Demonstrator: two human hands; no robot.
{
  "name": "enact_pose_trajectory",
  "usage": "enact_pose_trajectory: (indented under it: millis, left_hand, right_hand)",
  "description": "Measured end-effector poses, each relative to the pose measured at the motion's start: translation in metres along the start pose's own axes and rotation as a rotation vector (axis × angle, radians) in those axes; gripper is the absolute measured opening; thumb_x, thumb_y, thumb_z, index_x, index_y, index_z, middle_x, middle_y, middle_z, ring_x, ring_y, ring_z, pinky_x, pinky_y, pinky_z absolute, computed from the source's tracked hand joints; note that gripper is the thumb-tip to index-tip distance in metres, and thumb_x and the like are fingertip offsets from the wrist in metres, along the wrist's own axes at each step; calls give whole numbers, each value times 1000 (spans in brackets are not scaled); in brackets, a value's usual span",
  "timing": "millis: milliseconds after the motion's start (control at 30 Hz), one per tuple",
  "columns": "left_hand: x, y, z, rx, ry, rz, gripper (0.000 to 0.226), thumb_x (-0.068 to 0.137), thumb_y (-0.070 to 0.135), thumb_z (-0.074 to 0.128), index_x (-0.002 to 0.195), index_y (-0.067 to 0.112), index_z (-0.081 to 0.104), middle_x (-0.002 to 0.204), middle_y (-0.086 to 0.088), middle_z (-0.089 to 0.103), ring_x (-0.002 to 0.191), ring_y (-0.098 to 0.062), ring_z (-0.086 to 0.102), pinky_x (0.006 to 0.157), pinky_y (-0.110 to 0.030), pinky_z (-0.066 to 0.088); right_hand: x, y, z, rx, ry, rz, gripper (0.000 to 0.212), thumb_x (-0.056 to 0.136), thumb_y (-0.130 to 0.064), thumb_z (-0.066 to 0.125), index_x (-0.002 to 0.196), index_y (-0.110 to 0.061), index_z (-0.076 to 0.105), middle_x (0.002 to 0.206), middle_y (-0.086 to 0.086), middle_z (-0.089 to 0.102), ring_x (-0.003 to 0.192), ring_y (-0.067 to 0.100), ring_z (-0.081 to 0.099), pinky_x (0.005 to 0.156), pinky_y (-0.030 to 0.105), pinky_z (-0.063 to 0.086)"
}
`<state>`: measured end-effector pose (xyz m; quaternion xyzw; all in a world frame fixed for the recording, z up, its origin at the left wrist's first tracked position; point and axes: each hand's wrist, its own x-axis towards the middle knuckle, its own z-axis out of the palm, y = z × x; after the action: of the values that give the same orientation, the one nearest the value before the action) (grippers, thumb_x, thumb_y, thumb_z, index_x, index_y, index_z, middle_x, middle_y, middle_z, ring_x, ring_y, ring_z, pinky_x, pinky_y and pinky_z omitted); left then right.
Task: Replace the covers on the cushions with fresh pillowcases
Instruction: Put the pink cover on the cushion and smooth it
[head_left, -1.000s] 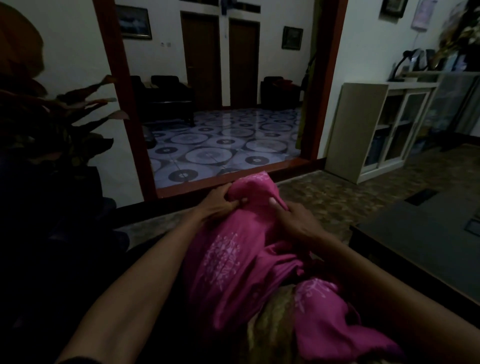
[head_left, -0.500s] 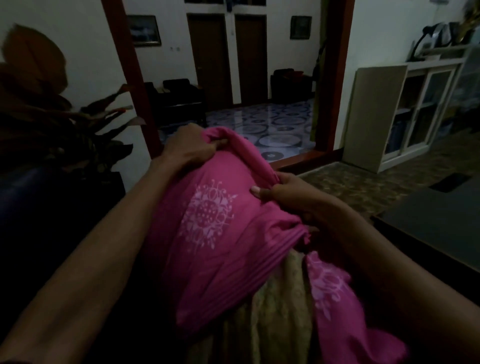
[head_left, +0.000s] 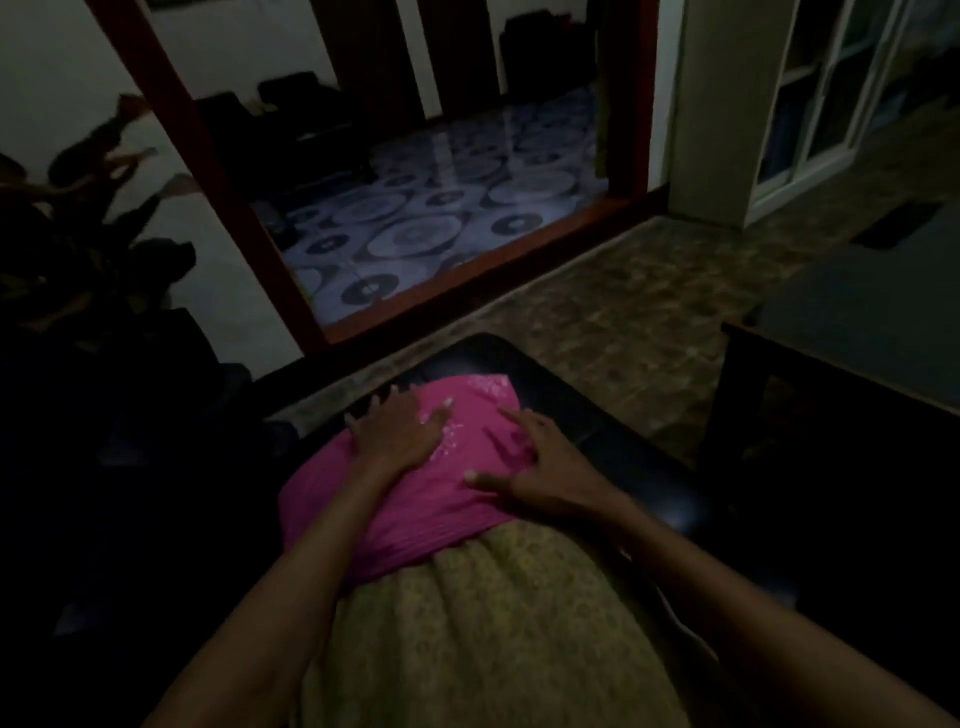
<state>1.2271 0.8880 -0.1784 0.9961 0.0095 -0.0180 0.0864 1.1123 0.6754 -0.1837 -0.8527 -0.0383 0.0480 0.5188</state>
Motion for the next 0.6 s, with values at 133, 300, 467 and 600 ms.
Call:
enact_pose_trajectory:
  millis: [133, 300, 467, 600]
  left_hand:
    - [-25, -14, 41, 2, -150, -72, 86, 88, 79, 4, 160, 31, 0, 168, 6, -4, 154, -26, -3, 118, -64, -4]
    - [-29, -1, 19, 4, -283, -57, 94, 83, 86, 3, 160, 33, 9, 168, 1, -4, 154, -28, -3, 118, -64, -4]
    - [-36, -15, 20, -3, -237, -71, 104, 76, 92, 4, 160, 30, 9, 168, -2, -2, 154, -29, 0, 118, -63, -2]
    - [-43, 5, 12, 27, -138, -29, 102, 83, 88, 16, 161, 22, 8, 168, -5, -3, 154, -29, -1, 119, -60, 0]
  right_hand:
    - [3, 13, 24, -191, -189, 32, 96, 70, -75, 74, 153, -46, 34, 169, -1, 11, 155, 15, 7, 127, 38, 11]
    - [-16, 12, 13, -171, -78, -17, 90, 64, -83, 71, 144, -46, 50, 166, 1, 24, 152, 15, 24, 124, 38, 24]
    - [-62, 13, -4, -147, -115, -236, 38, 71, -66, 80, 100, -42, 75, 141, -14, 49, 124, -6, 50, 105, 22, 42]
    - [-84, 11, -9, -215, 27, -374, 17, 82, -36, 82, 76, -32, 67, 109, -12, 52, 96, -3, 58, 79, 8, 43]
